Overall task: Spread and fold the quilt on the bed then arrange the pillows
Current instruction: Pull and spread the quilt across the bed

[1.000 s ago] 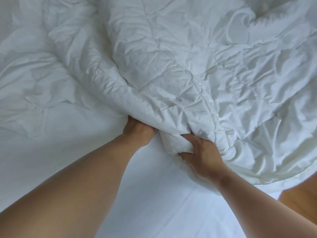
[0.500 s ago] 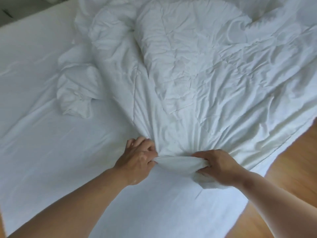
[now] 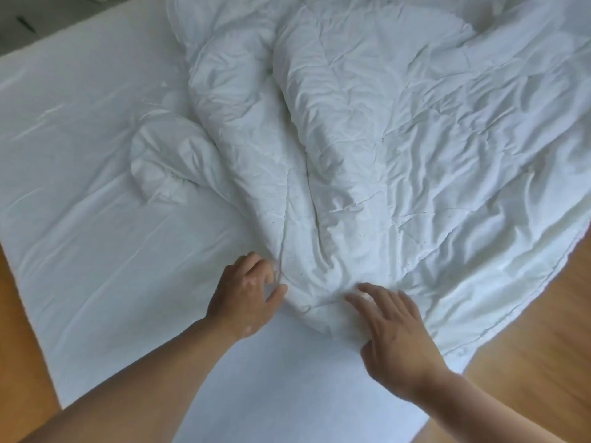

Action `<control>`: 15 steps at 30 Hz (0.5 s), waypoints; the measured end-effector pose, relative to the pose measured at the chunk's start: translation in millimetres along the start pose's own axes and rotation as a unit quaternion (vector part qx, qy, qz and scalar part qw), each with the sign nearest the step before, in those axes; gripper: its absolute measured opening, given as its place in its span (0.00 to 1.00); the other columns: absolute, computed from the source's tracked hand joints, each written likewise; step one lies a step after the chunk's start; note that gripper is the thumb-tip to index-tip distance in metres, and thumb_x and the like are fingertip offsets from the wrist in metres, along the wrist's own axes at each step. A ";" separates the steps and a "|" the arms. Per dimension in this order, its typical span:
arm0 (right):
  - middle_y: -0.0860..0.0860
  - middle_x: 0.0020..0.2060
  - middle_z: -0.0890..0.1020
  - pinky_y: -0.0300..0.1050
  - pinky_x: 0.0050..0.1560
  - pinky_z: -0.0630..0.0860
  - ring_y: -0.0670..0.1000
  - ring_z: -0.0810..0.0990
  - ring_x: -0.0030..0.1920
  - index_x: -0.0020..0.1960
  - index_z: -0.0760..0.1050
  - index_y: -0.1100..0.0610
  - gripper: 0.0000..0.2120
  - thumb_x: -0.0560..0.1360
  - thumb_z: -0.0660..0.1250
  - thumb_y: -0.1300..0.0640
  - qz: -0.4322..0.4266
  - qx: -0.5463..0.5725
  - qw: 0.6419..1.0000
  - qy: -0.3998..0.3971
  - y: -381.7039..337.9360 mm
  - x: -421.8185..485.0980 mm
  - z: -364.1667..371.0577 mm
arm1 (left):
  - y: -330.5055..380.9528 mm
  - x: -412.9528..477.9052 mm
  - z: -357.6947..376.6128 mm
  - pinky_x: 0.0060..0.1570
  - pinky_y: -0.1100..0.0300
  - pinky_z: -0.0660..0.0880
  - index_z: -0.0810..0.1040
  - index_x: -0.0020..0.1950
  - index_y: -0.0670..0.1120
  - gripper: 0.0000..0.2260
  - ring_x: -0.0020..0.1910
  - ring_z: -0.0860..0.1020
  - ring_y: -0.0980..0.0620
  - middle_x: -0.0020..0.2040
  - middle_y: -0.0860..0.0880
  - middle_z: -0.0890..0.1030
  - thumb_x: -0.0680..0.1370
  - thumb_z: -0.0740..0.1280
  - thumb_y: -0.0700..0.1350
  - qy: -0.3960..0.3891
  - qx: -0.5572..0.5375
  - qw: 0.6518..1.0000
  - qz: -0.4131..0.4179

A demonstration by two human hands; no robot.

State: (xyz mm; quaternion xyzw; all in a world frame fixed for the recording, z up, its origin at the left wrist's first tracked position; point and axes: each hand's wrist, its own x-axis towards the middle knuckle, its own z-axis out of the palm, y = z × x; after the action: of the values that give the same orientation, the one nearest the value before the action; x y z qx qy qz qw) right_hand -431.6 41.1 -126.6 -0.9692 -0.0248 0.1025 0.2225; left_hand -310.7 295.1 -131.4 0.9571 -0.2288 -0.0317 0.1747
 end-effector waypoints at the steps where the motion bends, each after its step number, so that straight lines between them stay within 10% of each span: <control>1: 0.50 0.71 0.71 0.60 0.70 0.66 0.54 0.70 0.70 0.73 0.67 0.47 0.37 0.63 0.66 0.50 -0.020 0.007 1.000 0.003 -18.3 1.6 6.5 | -16.1 3.7 1.0 0.48 0.51 0.76 0.78 0.49 0.48 0.12 0.49 0.76 0.47 0.51 0.52 0.75 0.72 0.63 0.53 -0.026 0.038 0.999 0.012; 4: 0.52 0.72 0.70 0.65 0.68 0.69 0.56 0.68 0.73 0.76 0.63 0.46 0.44 0.62 0.70 0.36 -0.001 -0.024 1.000 -0.003 -50.9 20.1 30.6 | -47.2 32.3 5.6 0.60 0.48 0.74 0.77 0.63 0.48 0.26 0.68 0.69 0.45 0.67 0.48 0.71 0.65 0.70 0.50 -0.100 0.130 0.982 0.097; 8: 0.53 0.69 0.73 0.62 0.64 0.72 0.58 0.73 0.70 0.76 0.64 0.46 0.43 0.64 0.75 0.51 0.057 -0.051 0.996 0.041 -29.8 55.4 44.8 | -44.4 90.4 18.8 0.70 0.41 0.65 0.72 0.71 0.47 0.40 0.74 0.63 0.40 0.71 0.45 0.69 0.62 0.76 0.58 -0.114 0.194 0.961 0.161; 12: 0.51 0.65 0.80 0.51 0.61 0.75 0.56 0.79 0.64 0.71 0.73 0.51 0.30 0.69 0.70 0.61 0.172 0.010 0.975 0.141 24.5 82.5 21.5 | -40.3 149.8 35.8 0.75 0.40 0.49 0.56 0.78 0.57 0.39 0.78 0.52 0.46 0.77 0.54 0.58 0.71 0.71 0.56 -0.121 0.240 0.951 0.153; 15: 0.48 0.67 0.79 0.47 0.61 0.73 0.56 0.78 0.65 0.72 0.72 0.49 0.28 0.73 0.68 0.60 0.223 0.025 0.967 0.121 47.5 94.1 9.3 | -42.7 171.1 50.9 0.76 0.45 0.51 0.68 0.75 0.57 0.30 0.76 0.62 0.46 0.74 0.53 0.69 0.73 0.71 0.47 -0.099 0.199 0.964 0.144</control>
State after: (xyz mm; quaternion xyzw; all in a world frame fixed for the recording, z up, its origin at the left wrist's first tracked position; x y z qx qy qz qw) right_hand -341.4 11.2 -173.2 -0.9495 0.2218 0.0325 0.2195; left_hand -146.7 237.6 -190.8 0.9219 -0.3816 -0.0543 -0.0398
